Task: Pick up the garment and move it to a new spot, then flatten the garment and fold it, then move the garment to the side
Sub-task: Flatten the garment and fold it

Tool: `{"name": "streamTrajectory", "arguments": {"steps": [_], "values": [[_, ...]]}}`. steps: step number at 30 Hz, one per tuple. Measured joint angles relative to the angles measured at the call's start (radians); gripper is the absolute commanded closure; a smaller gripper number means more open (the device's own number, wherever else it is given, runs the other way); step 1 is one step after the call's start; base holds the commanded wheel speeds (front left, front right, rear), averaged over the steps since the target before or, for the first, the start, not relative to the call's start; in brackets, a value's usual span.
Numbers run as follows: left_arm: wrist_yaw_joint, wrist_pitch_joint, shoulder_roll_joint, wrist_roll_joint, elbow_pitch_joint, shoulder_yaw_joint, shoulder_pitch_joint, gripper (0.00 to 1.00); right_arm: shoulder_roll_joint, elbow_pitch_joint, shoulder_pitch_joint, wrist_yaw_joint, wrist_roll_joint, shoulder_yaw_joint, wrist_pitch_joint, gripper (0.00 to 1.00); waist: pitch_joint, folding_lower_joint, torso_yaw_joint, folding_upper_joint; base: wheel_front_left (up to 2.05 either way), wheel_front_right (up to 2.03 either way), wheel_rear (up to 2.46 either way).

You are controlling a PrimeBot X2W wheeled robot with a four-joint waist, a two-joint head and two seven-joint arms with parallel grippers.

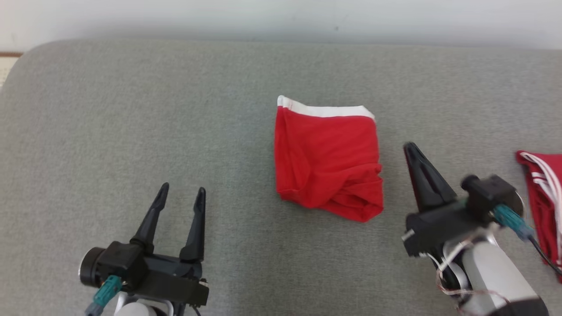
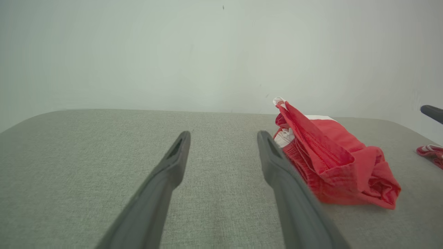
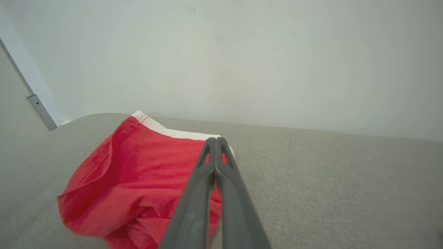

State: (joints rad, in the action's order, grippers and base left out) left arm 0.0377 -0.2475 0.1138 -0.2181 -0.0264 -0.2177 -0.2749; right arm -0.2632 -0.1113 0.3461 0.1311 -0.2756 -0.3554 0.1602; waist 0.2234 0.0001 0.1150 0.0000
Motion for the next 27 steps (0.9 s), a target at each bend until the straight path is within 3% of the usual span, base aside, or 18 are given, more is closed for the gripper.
{"name": "streamTrajectory", "arguments": {"steps": [12, 27], "values": [[-0.010, -0.009, -0.026, -0.004, -0.025, -0.036, -0.039, 0.00, -0.026, -0.329, 0.223, 0.000, -0.114, -0.219, 0.097, 1.00, 0.071, 0.0001, 0.085, 0.0001, 0.00, 0.00, 0.00], [-0.018, -0.013, -0.029, -0.007, -0.029, -0.026, -0.064, 0.00, 0.025, -0.330, 0.265, 0.000, -0.185, -0.363, 0.104, 1.00, 0.113, 0.0001, 0.096, 0.0001, 0.00, 0.00, 0.00]]}}
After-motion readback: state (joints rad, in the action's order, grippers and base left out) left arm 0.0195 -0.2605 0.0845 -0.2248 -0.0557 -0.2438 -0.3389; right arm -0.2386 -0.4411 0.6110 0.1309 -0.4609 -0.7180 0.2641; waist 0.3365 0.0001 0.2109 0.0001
